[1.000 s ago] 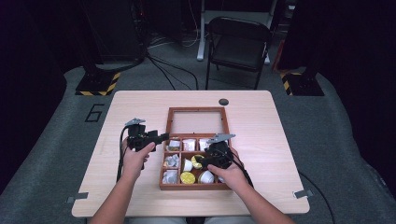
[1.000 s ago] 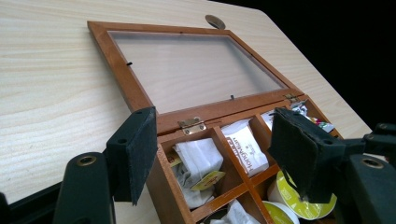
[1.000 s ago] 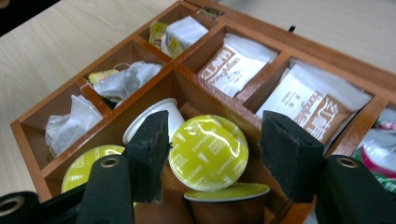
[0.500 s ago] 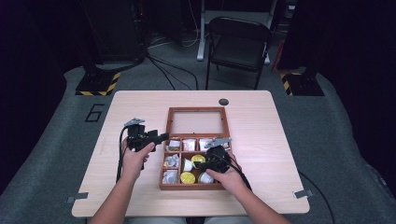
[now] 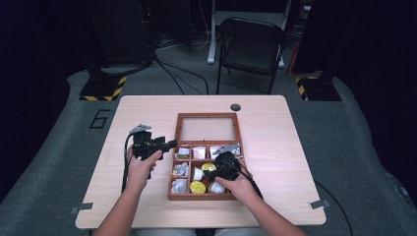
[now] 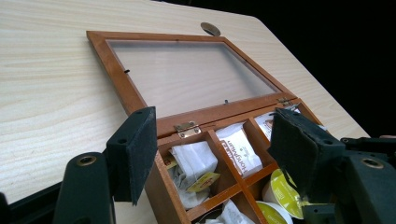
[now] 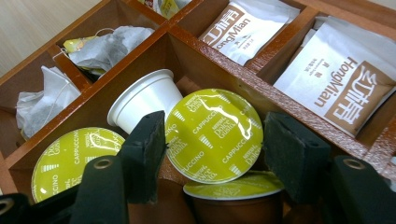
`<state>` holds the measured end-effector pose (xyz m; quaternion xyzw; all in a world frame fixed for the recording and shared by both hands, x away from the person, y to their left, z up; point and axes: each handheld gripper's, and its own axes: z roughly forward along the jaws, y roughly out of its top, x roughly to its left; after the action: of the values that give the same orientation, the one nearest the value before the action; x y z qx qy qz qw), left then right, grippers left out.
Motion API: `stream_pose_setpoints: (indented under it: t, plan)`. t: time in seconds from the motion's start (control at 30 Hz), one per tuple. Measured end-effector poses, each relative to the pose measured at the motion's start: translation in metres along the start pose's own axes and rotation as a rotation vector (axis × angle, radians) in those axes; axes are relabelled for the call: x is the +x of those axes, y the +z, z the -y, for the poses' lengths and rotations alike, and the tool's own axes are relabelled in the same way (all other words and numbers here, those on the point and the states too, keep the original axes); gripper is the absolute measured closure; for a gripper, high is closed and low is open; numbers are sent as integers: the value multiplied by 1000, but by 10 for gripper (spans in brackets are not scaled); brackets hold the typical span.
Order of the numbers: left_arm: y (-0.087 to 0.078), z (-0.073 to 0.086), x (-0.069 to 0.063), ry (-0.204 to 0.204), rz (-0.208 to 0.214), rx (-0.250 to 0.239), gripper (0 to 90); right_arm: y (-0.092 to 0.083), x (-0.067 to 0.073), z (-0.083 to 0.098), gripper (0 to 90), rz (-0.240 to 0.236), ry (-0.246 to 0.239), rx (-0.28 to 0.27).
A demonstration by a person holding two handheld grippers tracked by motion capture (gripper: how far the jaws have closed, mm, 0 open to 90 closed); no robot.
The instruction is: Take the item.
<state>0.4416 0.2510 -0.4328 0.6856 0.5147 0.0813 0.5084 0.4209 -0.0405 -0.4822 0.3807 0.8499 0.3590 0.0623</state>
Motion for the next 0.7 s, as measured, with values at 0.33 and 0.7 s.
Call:
stream_pose_setpoints:
  t: [0.33,0.7]
  plan:
    - [-3,1,2,-10,-5,-4,322,5,0,-3,354,-14,-25,33]
    - [-3,1,3,-20,-5,-6,322,9,2,-4,351,-1,-51,53]
